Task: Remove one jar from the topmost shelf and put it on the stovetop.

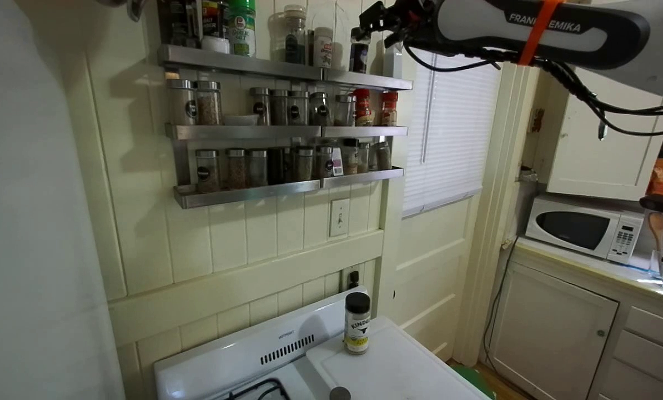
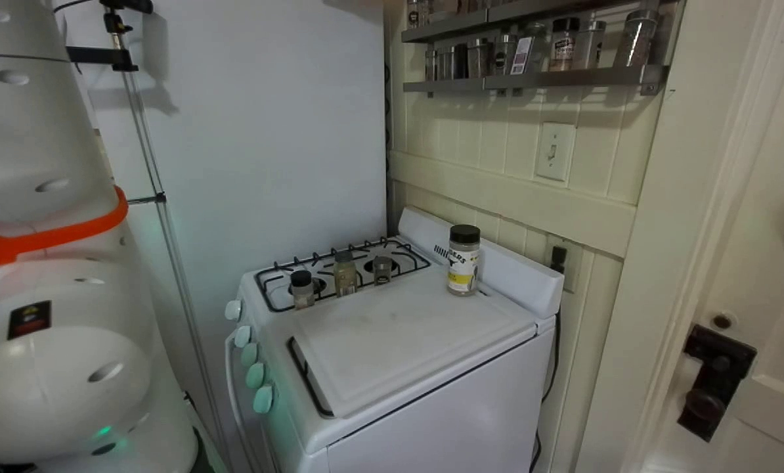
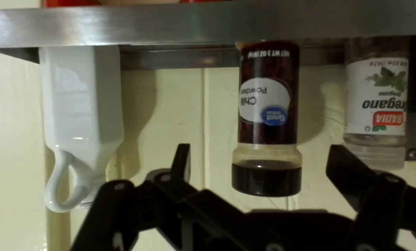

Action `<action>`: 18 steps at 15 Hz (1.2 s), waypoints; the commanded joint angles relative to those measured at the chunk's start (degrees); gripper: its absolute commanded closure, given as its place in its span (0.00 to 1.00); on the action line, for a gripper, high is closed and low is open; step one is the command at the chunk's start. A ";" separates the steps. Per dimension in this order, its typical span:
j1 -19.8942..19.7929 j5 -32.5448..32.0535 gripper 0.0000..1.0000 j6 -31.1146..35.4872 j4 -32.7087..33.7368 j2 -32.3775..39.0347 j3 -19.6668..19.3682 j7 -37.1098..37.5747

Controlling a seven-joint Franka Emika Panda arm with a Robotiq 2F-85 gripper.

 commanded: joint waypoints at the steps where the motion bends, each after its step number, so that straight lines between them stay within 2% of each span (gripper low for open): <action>1: -0.14 1.85 0.00 4.87 1.21 2.10 -0.26 -0.53; 4: -0.24 2.03 0.01 7.87 0.85 2.63 -0.36 -0.84; 6: -0.21 2.28 0.07 9.04 0.68 2.82 -0.40 -0.92; 7: -0.18 2.61 0.24 9.62 0.52 2.83 -0.37 -1.15; 8: -0.10 2.68 0.28 9.92 0.50 2.81 -0.28 -1.52; 13: 0.13 2.03 0.66 10.05 0.88 2.71 0.12 -3.74; 14: 0.22 1.28 0.70 9.59 1.33 2.66 0.24 -4.01; 18: 0.75 -2.29 0.70 7.48 5.43 2.66 0.84 -3.65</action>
